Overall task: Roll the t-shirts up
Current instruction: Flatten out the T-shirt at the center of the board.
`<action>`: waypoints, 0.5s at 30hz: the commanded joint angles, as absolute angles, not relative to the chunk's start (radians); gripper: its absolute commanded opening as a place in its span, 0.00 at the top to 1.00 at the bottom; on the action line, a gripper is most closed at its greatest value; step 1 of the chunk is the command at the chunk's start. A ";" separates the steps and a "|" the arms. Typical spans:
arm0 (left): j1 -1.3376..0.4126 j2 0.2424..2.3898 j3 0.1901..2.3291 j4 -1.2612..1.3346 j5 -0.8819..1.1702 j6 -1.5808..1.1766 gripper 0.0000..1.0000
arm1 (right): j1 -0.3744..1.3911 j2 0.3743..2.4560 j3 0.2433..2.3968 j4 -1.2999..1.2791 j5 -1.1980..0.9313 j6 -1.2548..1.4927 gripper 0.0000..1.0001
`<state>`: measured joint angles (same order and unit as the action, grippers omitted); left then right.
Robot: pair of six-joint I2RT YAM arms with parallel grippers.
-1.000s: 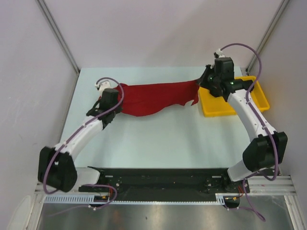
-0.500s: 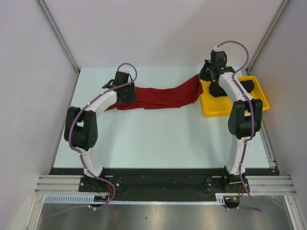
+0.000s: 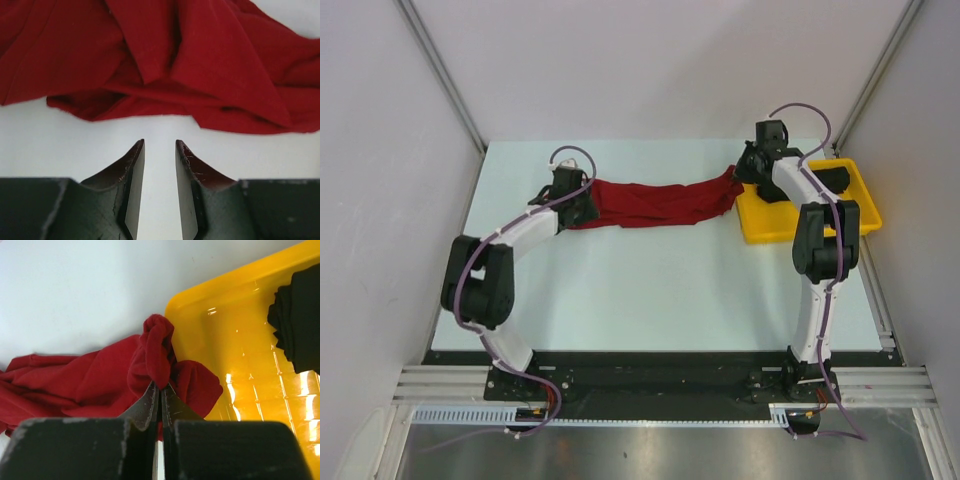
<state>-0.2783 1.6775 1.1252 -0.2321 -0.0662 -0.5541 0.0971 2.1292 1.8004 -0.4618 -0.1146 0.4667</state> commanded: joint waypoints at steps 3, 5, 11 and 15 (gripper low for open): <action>-0.261 1.798 1.223 -0.137 -0.120 -0.597 0.58 | 0.101 2.059 1.789 -0.417 -0.126 0.477 1.00; -0.252 1.833 1.235 -0.121 -0.108 -0.601 0.57 | 0.100 2.056 1.789 -0.414 -0.129 0.479 1.00; -0.235 1.923 1.285 -0.078 -0.092 -0.597 0.57 | 0.097 2.046 1.793 -0.408 -0.133 0.476 1.00; -0.226 1.957 1.305 -0.054 -0.065 -0.606 0.58 | 0.097 2.052 1.796 -0.399 -0.138 0.479 1.00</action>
<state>-0.2359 1.9308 1.2518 -0.1192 -0.0917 -0.5858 0.0986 2.1117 1.7844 -0.4339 -0.1230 0.4706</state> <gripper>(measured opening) 0.436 0.018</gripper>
